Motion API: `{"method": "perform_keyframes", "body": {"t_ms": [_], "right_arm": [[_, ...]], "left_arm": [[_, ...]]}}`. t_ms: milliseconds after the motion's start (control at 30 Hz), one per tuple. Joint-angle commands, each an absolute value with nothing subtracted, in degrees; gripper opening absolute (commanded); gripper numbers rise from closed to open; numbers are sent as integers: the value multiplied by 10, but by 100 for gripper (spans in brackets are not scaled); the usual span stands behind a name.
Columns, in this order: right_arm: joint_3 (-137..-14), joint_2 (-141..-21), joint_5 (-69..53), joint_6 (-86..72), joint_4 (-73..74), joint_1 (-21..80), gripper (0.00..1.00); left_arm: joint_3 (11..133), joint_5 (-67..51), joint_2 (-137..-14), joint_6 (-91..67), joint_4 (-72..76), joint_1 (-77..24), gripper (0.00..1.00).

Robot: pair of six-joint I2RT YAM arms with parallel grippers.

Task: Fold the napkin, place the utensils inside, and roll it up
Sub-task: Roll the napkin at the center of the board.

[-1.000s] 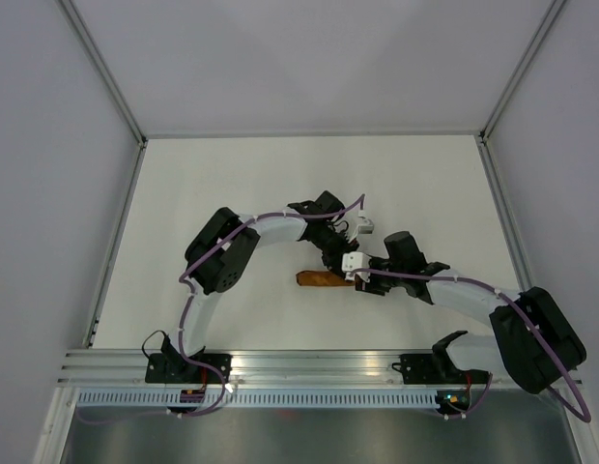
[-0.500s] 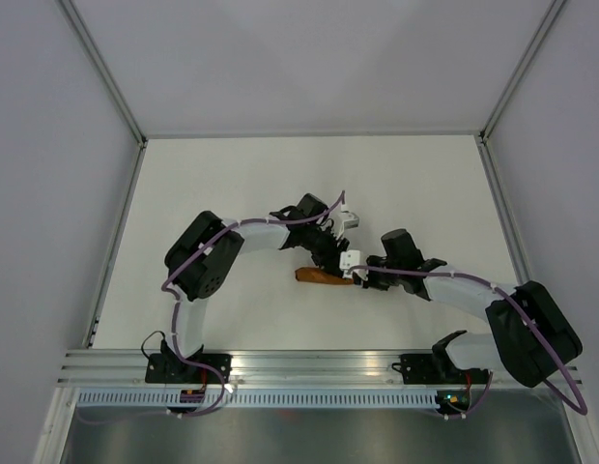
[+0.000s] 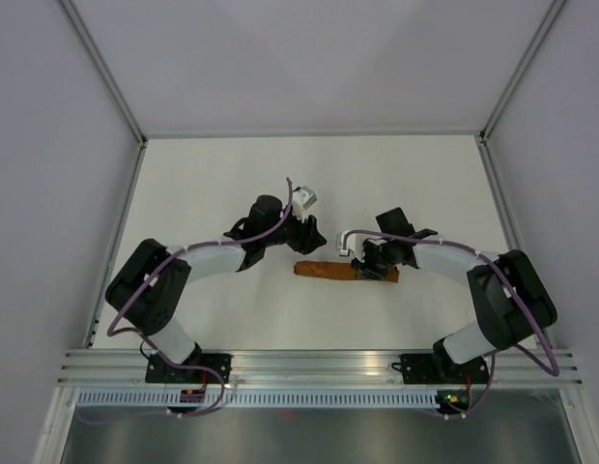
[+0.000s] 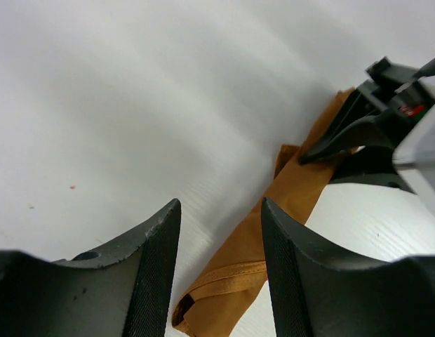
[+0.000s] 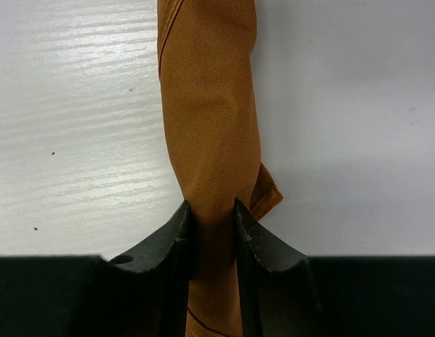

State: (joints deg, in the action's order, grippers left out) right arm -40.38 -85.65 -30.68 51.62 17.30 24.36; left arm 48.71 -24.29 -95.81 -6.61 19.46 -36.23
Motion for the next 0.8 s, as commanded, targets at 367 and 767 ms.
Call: {"method": "perform_keyframes", "body": {"t_ms": [367,767], "right_arm": [[-549,-1019,-394,512,357,214,23],[-575,-1054,-398,482,364,208,22]], "left_arm": [[340,93,-817,-132,326,-489,54],[372,384,-897,-376,233,-665,56]]}}
